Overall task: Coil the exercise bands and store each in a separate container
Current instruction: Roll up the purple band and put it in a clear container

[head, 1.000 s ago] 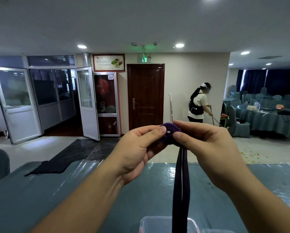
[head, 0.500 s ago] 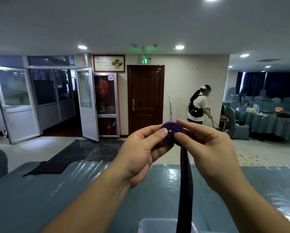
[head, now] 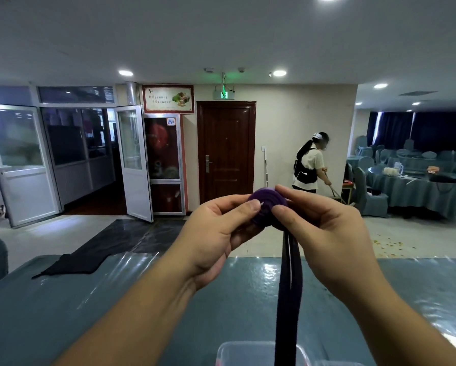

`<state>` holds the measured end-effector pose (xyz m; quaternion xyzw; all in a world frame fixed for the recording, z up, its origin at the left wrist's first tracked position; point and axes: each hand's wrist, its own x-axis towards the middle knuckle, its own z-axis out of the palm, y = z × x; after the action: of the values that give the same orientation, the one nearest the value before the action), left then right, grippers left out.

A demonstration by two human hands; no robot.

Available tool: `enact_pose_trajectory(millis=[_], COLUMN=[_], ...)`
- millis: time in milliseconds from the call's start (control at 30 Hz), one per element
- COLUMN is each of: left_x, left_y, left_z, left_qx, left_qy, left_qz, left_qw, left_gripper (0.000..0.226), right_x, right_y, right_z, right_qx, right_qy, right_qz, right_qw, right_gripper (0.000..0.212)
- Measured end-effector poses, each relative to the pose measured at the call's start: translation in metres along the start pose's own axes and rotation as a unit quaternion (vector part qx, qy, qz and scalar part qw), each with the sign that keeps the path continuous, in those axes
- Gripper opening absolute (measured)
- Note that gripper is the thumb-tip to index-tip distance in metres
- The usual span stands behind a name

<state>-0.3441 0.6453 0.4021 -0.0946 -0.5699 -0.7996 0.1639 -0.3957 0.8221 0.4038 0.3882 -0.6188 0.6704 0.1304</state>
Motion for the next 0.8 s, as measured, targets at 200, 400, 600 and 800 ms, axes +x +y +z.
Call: enact_pose_trajectory(millis=[200, 400, 600, 800], left_x=[-0.001, 0.002, -0.003, 0.001], left_y=[0.012, 0.010, 0.008, 0.022], left_z=[-0.006, 0.003, 0.001, 0.003], left_qx=[0.205, 0.092, 0.053, 0.151], left_qy=[-0.046, -0.020, -0.034, -0.022], left_qz=[-0.003, 0.009, -0.050, -0.032], left_qw=[0.978, 0.996, 0.997, 0.988], left_gripper=[0.018, 0.031, 0.031, 0.027], right_x=[0.009, 0.008, 0.007, 0.013], right_y=[-0.001, 0.000, 0.002, 0.002], right_z=[-0.017, -0.010, -0.018, -0.017], right_qx=[-0.073, 0.018, -0.022, -0.001], right_qy=[-0.109, -0.020, -0.060, -0.070], right_qz=[0.028, 0.012, 0.022, 0.025], right_qw=[0.991, 1.000, 0.998, 0.997], right_gripper=[0.029, 0.026, 0.030, 0.034])
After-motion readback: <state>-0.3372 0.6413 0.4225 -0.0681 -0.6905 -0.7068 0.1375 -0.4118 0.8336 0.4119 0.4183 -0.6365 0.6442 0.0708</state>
